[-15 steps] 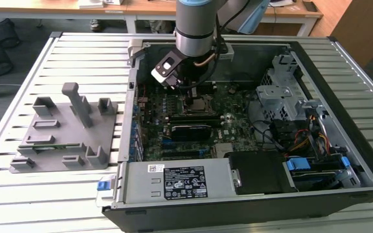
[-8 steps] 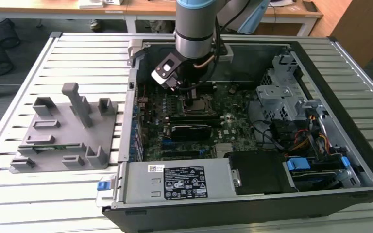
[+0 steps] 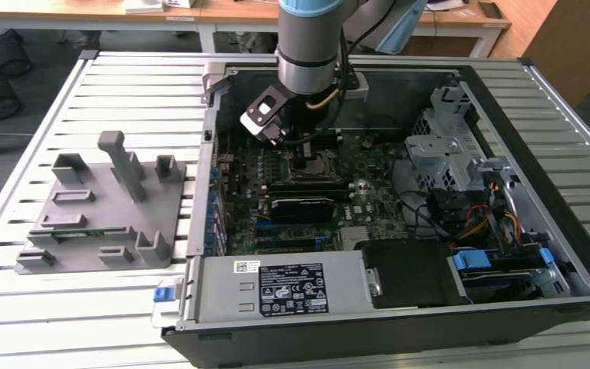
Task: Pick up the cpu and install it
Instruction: 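Close the cpu cover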
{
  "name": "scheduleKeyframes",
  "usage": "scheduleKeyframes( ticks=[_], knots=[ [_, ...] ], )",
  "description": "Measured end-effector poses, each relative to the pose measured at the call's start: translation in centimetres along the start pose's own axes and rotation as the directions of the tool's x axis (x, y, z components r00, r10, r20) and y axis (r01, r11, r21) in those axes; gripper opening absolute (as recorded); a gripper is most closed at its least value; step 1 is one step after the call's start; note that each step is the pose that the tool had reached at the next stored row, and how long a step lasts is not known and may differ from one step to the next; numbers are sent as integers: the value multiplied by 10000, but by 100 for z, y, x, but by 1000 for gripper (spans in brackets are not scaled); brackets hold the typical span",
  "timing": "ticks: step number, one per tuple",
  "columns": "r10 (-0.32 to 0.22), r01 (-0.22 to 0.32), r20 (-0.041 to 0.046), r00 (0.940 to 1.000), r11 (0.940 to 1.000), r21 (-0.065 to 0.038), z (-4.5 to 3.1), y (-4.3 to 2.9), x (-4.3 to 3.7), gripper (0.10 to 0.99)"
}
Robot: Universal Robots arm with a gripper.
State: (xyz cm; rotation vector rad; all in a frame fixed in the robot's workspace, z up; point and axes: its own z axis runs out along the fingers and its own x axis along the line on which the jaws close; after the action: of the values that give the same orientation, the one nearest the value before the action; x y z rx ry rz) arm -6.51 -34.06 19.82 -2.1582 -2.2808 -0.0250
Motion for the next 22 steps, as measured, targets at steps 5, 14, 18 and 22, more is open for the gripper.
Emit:
scheduleKeyframes(
  ticks=[5, 14, 18, 22],
  knots=[
    [-1, 1, -7, 10000, 10000, -6, 6, 20, 20, 106],
    [0, 0, -7, 10000, 10000, -5, -189, 22, 25, 106],
    [-2, 2, -11, 10000, 10000, -8, -194, 23, 21, 106],
    [0, 0, -10, 10000, 10000, -7, -191, 77, 17, 106]
  ],
)
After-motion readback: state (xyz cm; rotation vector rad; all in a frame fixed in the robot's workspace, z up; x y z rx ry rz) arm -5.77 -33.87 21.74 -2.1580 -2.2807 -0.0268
